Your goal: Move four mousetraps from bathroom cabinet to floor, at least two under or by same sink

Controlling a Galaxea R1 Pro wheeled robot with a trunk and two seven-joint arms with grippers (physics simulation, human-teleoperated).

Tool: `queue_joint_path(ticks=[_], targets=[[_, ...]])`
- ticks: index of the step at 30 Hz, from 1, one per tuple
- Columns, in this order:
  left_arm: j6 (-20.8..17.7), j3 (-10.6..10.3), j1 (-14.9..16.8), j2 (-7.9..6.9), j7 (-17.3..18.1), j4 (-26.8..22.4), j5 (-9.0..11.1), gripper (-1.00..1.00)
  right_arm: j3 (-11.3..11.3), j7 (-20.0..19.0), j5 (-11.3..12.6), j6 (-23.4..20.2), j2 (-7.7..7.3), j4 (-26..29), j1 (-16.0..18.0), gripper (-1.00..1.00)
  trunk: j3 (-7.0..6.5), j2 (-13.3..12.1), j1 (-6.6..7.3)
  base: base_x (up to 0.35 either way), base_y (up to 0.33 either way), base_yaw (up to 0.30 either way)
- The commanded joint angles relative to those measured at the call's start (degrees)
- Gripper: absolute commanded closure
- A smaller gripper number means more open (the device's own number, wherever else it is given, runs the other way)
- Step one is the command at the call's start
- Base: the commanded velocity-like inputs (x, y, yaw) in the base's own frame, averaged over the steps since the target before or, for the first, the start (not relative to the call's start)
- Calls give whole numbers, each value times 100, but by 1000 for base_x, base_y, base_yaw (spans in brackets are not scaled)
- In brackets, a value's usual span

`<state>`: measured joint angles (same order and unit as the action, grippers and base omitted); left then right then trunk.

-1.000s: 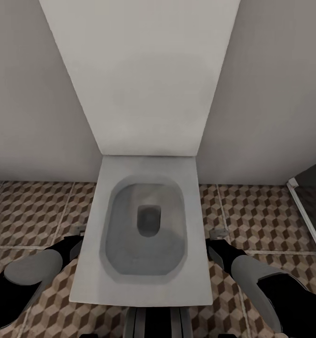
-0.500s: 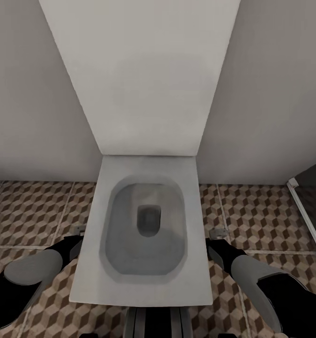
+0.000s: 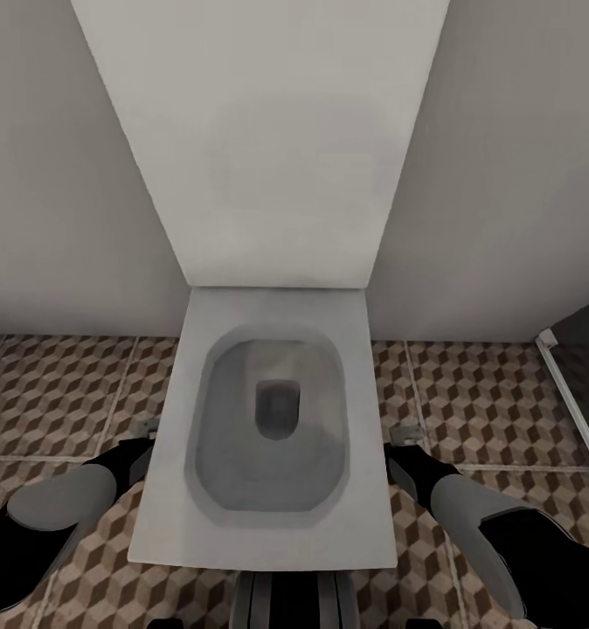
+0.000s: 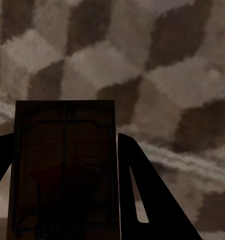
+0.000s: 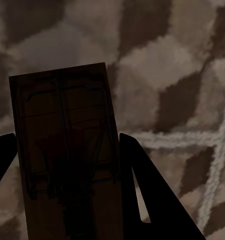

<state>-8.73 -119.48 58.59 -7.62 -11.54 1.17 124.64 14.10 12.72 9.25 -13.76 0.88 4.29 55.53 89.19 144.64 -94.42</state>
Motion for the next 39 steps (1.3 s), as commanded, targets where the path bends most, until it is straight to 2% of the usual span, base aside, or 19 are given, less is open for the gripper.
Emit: queue_joint_path(ticks=[1, 29, 39], targets=[[-23, -49, 3, -4, -15, -2, 26, 100, 49, 29, 77, -28, 0, 11, 1, 100, 3, 1, 1, 0, 0, 0], [-23, -66, 3, -15, -6, -2, 26, 100, 49, 29, 77, -27, 0, 11, -4, 100, 3, 1, 1, -31, 1, 0], [-24, -72, 3, -20, -8, -2, 26, 100, 49, 29, 77, -23, 0, 11, 0, 100, 3, 1, 1, 0, 114, 0]])
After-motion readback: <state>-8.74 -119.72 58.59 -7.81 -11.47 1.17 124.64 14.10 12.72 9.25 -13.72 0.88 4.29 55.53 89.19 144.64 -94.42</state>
